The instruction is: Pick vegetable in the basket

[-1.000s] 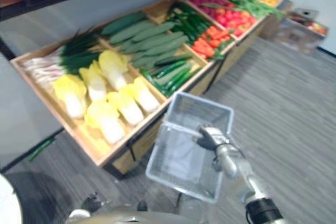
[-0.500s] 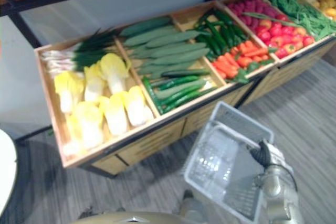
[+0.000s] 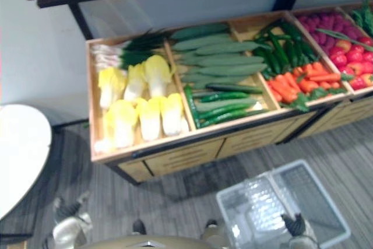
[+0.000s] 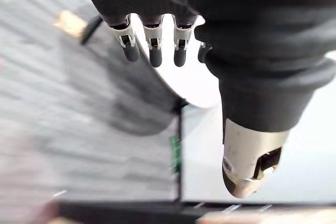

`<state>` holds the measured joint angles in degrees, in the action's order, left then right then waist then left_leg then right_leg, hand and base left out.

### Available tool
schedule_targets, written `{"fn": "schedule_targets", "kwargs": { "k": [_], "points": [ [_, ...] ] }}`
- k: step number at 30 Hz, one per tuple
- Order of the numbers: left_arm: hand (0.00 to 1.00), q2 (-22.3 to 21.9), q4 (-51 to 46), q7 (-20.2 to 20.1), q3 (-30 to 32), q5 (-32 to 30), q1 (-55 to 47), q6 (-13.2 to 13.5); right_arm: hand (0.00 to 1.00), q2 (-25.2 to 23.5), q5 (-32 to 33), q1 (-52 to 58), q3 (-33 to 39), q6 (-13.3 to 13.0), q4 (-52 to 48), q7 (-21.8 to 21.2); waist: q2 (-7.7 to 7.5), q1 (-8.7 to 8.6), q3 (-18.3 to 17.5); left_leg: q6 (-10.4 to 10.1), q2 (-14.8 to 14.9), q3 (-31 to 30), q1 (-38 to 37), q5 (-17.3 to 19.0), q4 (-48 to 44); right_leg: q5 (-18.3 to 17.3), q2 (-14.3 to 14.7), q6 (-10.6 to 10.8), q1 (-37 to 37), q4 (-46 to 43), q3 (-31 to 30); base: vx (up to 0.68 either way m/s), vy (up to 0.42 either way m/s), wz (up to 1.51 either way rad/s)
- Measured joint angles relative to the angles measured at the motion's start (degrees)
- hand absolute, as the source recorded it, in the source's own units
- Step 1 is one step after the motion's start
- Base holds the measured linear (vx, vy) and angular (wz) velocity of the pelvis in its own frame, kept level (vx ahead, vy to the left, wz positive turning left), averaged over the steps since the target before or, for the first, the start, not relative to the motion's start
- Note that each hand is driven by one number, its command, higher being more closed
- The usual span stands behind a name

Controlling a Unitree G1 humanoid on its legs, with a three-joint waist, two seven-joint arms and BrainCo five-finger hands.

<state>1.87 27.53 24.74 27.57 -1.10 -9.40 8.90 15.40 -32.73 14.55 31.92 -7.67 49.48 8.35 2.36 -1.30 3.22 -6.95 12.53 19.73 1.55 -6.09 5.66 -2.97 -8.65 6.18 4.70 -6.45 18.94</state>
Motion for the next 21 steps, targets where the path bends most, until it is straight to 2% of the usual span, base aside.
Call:
{"fn": "schedule_targets", "kwargs": {
  "k": [3,6,11,17,21],
  "points": [
    [0.00,-0.5,-7.1,5.0,1.5,-1.6,0.1,1.8,1.00,-0.6,2.3,0.8,1.5,0.2,2.2,0.7,-0.08,-0.05,0.0,0.6,-1.3,0.5,-1.0,0.4,0.1,1.6,-1.2,0.6,-1.9,1.9,-0.4,0.02,0.103,0.01],
    [0.00,-2.2,-13.5,8.4,2.0,-2.4,0.1,2.0,1.00,-1.0,4.0,1.4,1.5,0.6,3.3,1.1,-0.62,-0.02,-0.3,0.6,-1.9,1.8,-1.9,1.1,0.1,2.7,-1.5,1.4,-3.0,3.5,-1.1,0.04,0.055,-0.15],
    [0.00,-4.1,-19.8,10.7,-0.3,-4.3,1.3,2.1,1.00,-1.9,4.2,1.2,1.2,0.7,3.3,1.1,-0.85,0.00,-0.5,0.4,-1.6,3.8,-2.5,1.4,0.2,4.1,-0.9,1.4,-3.1,5.4,-2.6,0.05,0.008,-0.20],
    [0.00,-3.5,-17.9,11.1,-4.5,-4.4,4.9,1.8,1.00,-2.5,4.1,0.8,-2.8,0.7,3.2,1.1,-2.05,-0.20,-0.8,0.1,-0.9,6.0,-3.9,1.6,0.2,4.4,0.2,1.1,-3.0,6.1,-4.3,0.07,-0.014,-0.19],
    [0.00,-1.9,-10.6,11.0,-7.5,-4.8,8.1,0.9,1.00,-2.6,4.0,-0.6,-6.0,0.6,3.0,1.1,-2.62,-1.03,-0.8,-0.1,-0.8,6.8,-4.1,1.8,0.2,4.5,0.7,0.9,-2.9,6.8,-5.5,0.04,-0.009,-0.11]
  ]
}}
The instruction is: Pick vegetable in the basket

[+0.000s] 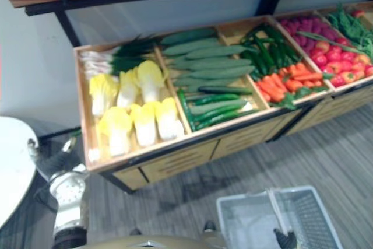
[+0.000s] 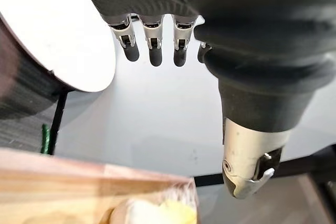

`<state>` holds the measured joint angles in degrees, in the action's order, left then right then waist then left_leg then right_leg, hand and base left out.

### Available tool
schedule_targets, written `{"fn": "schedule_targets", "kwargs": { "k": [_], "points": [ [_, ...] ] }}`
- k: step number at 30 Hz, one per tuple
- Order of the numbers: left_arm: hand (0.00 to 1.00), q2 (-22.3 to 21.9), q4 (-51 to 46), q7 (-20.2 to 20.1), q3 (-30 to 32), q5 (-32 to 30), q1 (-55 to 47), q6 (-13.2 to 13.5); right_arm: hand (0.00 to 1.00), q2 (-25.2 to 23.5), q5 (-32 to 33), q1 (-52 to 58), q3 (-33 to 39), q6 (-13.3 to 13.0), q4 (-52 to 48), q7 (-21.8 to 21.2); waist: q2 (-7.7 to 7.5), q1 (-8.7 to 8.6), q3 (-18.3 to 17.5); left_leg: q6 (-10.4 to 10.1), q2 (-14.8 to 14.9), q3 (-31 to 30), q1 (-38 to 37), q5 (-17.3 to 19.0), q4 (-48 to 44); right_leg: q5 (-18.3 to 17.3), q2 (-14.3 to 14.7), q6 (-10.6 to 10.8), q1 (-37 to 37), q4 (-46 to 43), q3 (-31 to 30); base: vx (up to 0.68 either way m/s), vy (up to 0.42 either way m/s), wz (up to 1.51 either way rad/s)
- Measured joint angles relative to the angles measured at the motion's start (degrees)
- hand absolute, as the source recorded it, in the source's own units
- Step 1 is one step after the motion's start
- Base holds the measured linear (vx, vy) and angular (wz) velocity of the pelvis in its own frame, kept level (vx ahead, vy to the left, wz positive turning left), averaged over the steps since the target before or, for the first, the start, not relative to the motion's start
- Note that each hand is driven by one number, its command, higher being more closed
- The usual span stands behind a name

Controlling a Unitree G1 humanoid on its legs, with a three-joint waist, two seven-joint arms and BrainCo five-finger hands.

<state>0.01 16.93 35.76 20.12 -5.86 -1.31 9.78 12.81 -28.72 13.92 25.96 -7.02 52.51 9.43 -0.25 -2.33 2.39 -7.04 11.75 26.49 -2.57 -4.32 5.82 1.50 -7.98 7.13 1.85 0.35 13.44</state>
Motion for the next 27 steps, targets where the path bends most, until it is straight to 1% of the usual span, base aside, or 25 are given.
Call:
{"fn": "schedule_targets", "kwargs": {
  "k": [1,2,5,9,13,16,22,23,27],
  "points": [
    [0.00,0.1,0.7,0.0,-0.1,0.0,0.1,-0.1,1.00,0.0,0.0,-0.3,-0.3,0.0,0.0,0.0,-0.07,-0.48,0.0,-0.1,0.0,0.1,0.0,0.1,0.0,0.0,0.0,0.0,0.0,0.1,-0.1,0.05,-0.004,-0.11],
    [0.00,0.3,2.3,0.0,-0.2,0.0,0.2,-0.4,1.00,0.0,0.0,-0.8,-0.8,0.0,0.0,0.0,-0.10,-0.61,0.0,-0.3,0.0,0.5,-0.1,0.2,0.0,0.2,0.1,0.0,0.1,0.6,-0.6,0.06,-0.003,-0.27],
    [0.00,0.5,5.4,0.0,-1.3,0.0,0.4,-0.8,1.00,0.0,0.0,-2.1,-2.3,0.0,0.0,0.1,-0.12,-0.63,0.1,-0.7,0.1,2.2,-0.3,0.7,0.0,0.3,0.5,0.0,1.2,0.7,-2.5,0.06,-0.011,-0.30],
    [0.00,2.1,11.0,-0.5,-3.2,-2.2,2.5,-1.2,1.00,0.2,0.0,-2.7,-3.7,0.0,0.0,0.4,-0.03,-0.79,0.2,-0.9,0.3,2.9,-0.2,0.9,-0.1,0.4,0.9,0.0,2.0,0.7,-3.2,0.06,-0.019,-0.13],
    [0.00,2.6,12.1,-0.1,-3.9,-2.5,4.0,-1.3,1.00,0.5,0.0,-3.4,-4.4,-0.5,0.0,1.2,0.15,-0.94,0.7,-0.9,0.3,3.0,0.5,0.9,-0.3,0.4,1.0,0.0,2.9,0.7,-3.8,0.05,-0.017,-0.06],
    [0.00,2.8,13.2,0.1,-4.0,-4.3,4.0,-1.2,1.00,1.6,0.0,-3.9,-6.2,-0.6,0.1,1.6,0.65,-0.99,1.1,-0.9,0.1,3.2,0.4,0.9,-0.3,0.4,0.9,0.0,3.1,0.7,-4.3,0.03,-0.011,-0.06],
    [0.00,3.5,13.6,0.1,-4.4,-4.6,4.0,-1.4,1.00,2.0,0.0,-5.4,-6.8,-0.8,0.2,1.6,1.04,-1.10,1.4,-1.1,0.1,4.0,0.6,1.0,-0.3,0.6,1.0,-0.2,4.0,0.5,-5.0,-0.01,-0.012,-0.08],
    [0.00,4.4,14.6,0.1,-5.0,-6.0,4.1,-1.6,1.00,2.0,0.0,-5.7,-6.9,-0.8,0.2,1.7,1.13,-1.11,1.5,-1.1,0.1,4.2,0.6,1.2,-0.3,0.8,1.0,-0.2,4.2,0.5,-5.3,-0.02,-0.007,-0.07],
    [0.00,4.9,15.6,0.3,-5.7,-8.0,4.5,-1.7,1.00,2.3,0.0,-6.0,-8.1,-0.8,0.2,2.1,1.14,-1.17,1.6,-1.1,-0.2,4.4,1.0,1.3,-0.3,1.0,0.9,-0.2,5.0,0.6,-6.0,-0.03,-0.011,-0.08]
  ]
}}
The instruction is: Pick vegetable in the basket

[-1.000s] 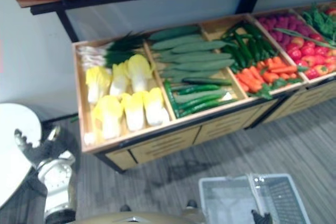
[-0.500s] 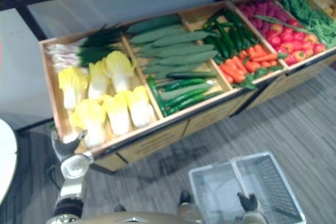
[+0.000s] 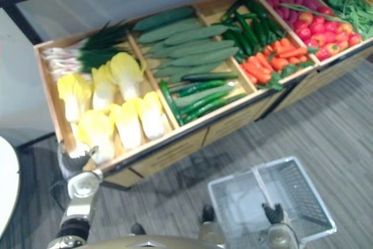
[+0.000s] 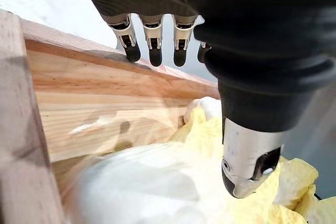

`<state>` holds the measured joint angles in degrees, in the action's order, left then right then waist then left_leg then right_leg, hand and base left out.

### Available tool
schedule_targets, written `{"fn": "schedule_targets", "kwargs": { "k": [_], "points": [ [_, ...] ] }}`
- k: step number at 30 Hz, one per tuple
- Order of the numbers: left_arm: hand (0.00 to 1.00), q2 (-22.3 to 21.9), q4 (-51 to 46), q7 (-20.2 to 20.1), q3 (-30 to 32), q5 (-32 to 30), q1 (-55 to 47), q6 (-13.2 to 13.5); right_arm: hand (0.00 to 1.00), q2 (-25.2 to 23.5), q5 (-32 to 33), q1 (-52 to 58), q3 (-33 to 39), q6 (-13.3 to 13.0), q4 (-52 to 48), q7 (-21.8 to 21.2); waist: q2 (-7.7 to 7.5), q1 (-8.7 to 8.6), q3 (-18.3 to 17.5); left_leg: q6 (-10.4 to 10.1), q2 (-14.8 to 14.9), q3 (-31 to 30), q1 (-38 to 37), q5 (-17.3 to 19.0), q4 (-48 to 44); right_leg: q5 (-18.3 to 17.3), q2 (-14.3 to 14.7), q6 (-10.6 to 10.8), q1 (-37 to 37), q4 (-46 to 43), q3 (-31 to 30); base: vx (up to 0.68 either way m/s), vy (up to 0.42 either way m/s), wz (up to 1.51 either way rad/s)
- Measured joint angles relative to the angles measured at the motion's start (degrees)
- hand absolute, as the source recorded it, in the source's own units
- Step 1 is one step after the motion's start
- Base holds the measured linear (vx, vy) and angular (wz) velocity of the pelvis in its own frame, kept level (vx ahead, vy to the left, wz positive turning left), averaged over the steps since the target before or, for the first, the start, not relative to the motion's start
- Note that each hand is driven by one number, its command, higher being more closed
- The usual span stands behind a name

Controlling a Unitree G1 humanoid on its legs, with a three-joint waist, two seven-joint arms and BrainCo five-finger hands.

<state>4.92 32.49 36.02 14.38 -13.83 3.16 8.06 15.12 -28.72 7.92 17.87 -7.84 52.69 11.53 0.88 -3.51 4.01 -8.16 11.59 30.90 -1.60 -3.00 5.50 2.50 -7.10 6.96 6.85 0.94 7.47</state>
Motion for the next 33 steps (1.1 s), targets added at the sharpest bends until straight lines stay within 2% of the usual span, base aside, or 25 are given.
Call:
{"fn": "schedule_targets", "kwargs": {
  "k": [3,19,23,27,33],
  "points": [
    [0.00,0.4,0.0,0.0,-0.1,-0.4,0.1,-0.5,1.00,0.1,0.0,-0.5,-0.4,0.0,0.0,0.0,0.03,-0.53,0.2,0.0,-0.1,0.0,0.4,0.0,0.0,0.2,-0.1,0.0,0.5,0.0,-0.1,-0.01,-0.004,0.00],
    [0.00,2.1,2.1,0.3,-2.7,-0.9,0.1,-0.8,1.00,0.1,0.0,-1.3,-0.5,0.0,0.5,0.7,0.53,-0.64,0.8,0.0,-0.2,0.4,0.6,0.0,0.2,0.9,-0.1,0.0,0.6,1.0,-0.5,0.00,-0.005,-0.01],
    [0.00,2.3,2.1,0.3,-2.7,0.4,0.1,-0.6,1.00,0.1,0.0,-1.8,-0.5,0.0,1.4,1.2,0.62,-0.63,0.9,-0.1,-0.3,0.7,0.6,0.1,0.2,1.0,-0.1,0.1,0.8,1.0,-1.0,0.00,-0.018,-0.04],
    [0.00,2.3,2.1,0.3,-2.7,4.2,0.1,0.6,1.00,0.1,0.0,-1.9,-1.2,0.1,1.5,1.7,0.64,-0.59,0.9,-0.2,-0.3,1.3,0.5,0.1,0.2,1.2,-0.1,0.1,1.0,1.1,-1.4,-0.01,-0.019,-0.06],
    [0.00,2.3,2.1,0.3,-3.0,4.7,0.2,0.7,1.00,0.1,0.0,-2.0,-2.1,0.1,1.5,1.9,0.61,-0.62,1.0,-0.2,-0.4,1.5,0.5,0.2,0.3,1.4,-0.1,0.0,1.1,1.4,-1.7,0.00,-0.004,-0.01]
  ]
}}
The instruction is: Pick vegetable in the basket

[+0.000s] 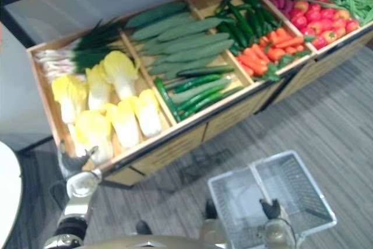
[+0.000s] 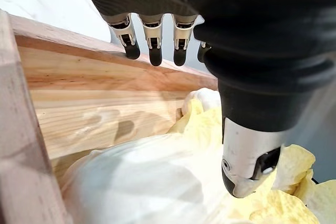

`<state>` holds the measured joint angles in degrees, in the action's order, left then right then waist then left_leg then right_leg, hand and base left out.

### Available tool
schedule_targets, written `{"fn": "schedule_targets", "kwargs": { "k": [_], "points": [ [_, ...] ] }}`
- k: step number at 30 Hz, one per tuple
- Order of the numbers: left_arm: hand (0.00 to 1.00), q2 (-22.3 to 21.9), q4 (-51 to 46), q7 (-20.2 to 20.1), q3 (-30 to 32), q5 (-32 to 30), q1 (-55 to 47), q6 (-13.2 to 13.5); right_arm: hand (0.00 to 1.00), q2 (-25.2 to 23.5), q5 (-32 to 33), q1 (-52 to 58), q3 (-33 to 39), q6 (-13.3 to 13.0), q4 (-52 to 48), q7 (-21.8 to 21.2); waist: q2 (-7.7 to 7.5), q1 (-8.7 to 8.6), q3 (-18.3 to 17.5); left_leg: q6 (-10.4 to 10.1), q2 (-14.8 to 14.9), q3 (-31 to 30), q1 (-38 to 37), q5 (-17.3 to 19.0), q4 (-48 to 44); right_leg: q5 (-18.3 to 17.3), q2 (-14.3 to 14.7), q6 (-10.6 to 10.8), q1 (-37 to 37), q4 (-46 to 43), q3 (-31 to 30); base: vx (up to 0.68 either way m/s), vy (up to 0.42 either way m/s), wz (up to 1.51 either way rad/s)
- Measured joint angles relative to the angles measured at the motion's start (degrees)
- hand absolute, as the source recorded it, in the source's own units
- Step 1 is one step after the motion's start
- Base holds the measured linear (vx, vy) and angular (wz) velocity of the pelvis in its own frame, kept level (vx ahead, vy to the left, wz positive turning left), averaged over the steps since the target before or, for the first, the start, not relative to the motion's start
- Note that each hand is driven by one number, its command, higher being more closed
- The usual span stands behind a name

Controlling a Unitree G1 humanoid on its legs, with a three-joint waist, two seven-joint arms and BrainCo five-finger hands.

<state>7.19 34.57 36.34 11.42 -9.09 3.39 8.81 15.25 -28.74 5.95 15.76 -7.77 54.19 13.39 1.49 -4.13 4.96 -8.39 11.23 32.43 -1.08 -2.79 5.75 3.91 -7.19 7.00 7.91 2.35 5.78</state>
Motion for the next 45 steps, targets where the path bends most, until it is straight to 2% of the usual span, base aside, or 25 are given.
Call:
{"fn": "schedule_targets", "kwargs": {
  "k": [2,5,7,11,26,32,33,37,45],
  "points": [
    [0.00,0.1,0.0,-0.3,-0.5,0.0,0.1,0.0,1.00,0.0,0.0,0.0,-0.4,0.0,0.0,0.0,0.00,-0.01,0.0,0.0,0.0,0.1,0.0,0.0,0.0,0.2,0.0,0.0,0.0,0.3,-0.1,0.00,-0.024,-0.03],
    [0.00,-0.3,2.6,-3.9,-4.9,1.7,2.1,-0.7,1.00,-0.2,0.0,-0.4,-0.6,-0.1,0.0,-0.1,-0.53,-0.43,0.5,0.0,0.0,0.4,-0.1,0.1,-0.1,0.3,0.1,0.0,0.0,0.5,-0.4,0.00,-0.014,-0.05],
    [0.00,-1.5,2.3,-3.4,-6.0,1.7,3.1,-0.5,1.00,-0.8,0.0,-0.7,-0.6,-0.1,0.0,-0.1,-0.65,-0.44,1.1,-0.1,0.1,0.9,-0.2,0.2,-0.1,0.3,0.3,-0.1,0.1,0.5,-0.8,0.01,-0.028,-0.12],
    [0.00,0.1,3.0,-3.4,-5.2,1.7,2.7,-0.7,1.00,-0.5,0.1,-0.7,-0.6,0.1,0.2,0.0,-0.66,-0.33,1.3,-0.1,0.2,1.4,-0.2,0.2,-0.3,0.6,0.6,-0.2,0.5,0.5,-1.4,0.03,-0.034,-0.08],
    [0.00,0.2,4.7,-4.2,-6.7,1.4,3.2,-0.6,1.00,-0.5,0.1,-0.6,-1.5,0.0,0.2,0.3,-0.54,-0.48,1.3,-0.2,0.1,1.5,-1.1,0.3,-0.3,0.6,0.5,-0.2,0.2,0.1,-1.8,-0.03,-0.022,-0.02],
    [0.00,1.7,10.2,-4.2,-6.5,-0.5,4.3,-0.6,1.00,-0.5,0.1,-0.9,-1.5,0.0,0.8,0.4,-0.05,-0.47,1.2,-0.2,0.1,1.5,-1.1,0.3,-0.3,0.6,0.5,-0.1,0.2,0.1,-1.8,0.00,0.000,0.00],
    [1.00,1.9,11.2,-4.2,-6.3,-1.2,4.3,-0.6,1.00,-0.4,0.1,-0.9,-1.4,0.0,0.8,0.5,0.09,-0.47,1.2,-0.2,0.0,1.5,-1.1,0.3,-0.3,0.6,0.5,-0.1,0.2,0.1,-1.8,0.01,-0.030,0.00],
    [1.00,1.7,12.5,-4.0,-4.3,-3.5,4.5,-0.6,1.00,-0.1,0.0,-1.5,-1.4,0.0,1.7,0.8,0.55,-0.50,1.2,-0.2,0.1,1.5,-1.3,0.3,-0.3,0.6,0.5,-0.1,0.0,0.2,-1.8,0.00,0.000,0.00],
    [1.00,2.1,17.7,-4.3,-0.5,-3.5,6.2,-0.6,1.00,0.7,0.0,-2.7,-1.5,0.0,3.1,1.0,1.30,-0.53,1.6,-0.5,0.1,3.1,-2.4,0.9,-0.3,0.7,0.9,-0.1,0.0,0.6,-3.5,-0.02,-0.025,-0.11]
  ]
}}
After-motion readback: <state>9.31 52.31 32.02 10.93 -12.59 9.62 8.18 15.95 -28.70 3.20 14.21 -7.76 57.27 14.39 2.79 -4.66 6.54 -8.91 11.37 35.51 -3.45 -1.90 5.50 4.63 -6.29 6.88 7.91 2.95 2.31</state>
